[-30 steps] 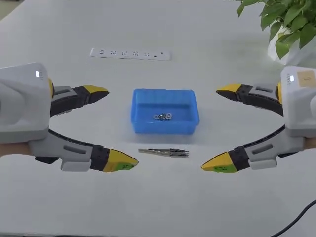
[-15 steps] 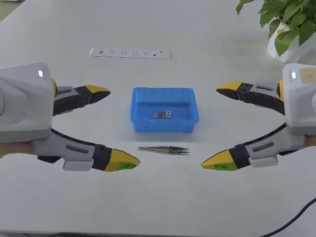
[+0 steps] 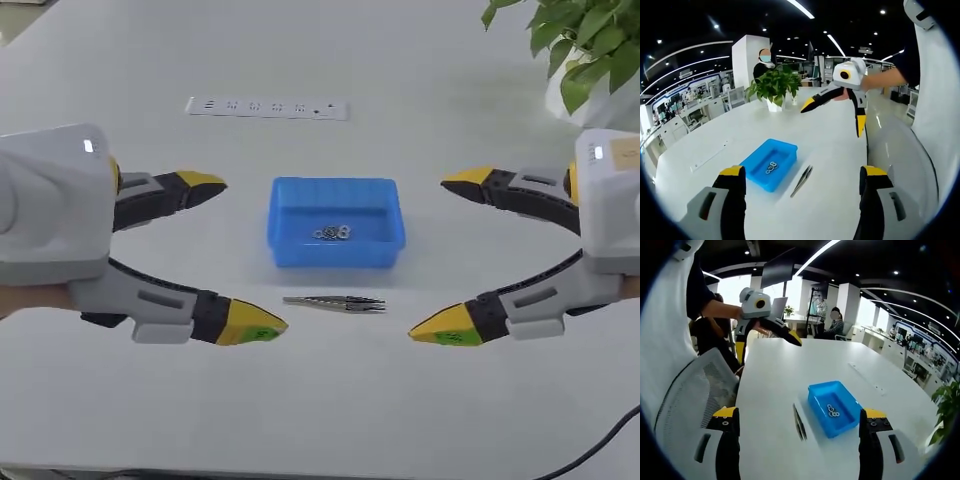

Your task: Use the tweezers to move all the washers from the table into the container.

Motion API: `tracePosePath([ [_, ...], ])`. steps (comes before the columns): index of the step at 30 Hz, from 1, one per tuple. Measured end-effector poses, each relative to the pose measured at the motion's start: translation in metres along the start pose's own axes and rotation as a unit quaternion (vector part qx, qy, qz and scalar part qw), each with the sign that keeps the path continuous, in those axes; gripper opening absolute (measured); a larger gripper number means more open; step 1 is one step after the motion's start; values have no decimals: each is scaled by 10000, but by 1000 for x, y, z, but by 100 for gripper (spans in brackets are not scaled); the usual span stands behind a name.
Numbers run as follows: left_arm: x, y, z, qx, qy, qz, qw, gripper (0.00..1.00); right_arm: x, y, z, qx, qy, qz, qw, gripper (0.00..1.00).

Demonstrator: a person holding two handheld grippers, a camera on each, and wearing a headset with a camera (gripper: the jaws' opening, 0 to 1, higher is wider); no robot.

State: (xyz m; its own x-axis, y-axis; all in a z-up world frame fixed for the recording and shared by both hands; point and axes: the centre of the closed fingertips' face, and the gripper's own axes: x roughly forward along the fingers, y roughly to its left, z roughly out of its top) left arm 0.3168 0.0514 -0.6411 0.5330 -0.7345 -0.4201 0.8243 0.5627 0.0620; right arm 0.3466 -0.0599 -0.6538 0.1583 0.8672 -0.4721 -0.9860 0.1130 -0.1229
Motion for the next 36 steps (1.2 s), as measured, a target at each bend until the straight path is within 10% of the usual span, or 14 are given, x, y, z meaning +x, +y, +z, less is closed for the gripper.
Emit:
tracePosePath([
  [36, -4, 9, -6, -86, -23, 0, 10000, 100, 1, -6, 0, 129, 38, -86, 9999, 100],
])
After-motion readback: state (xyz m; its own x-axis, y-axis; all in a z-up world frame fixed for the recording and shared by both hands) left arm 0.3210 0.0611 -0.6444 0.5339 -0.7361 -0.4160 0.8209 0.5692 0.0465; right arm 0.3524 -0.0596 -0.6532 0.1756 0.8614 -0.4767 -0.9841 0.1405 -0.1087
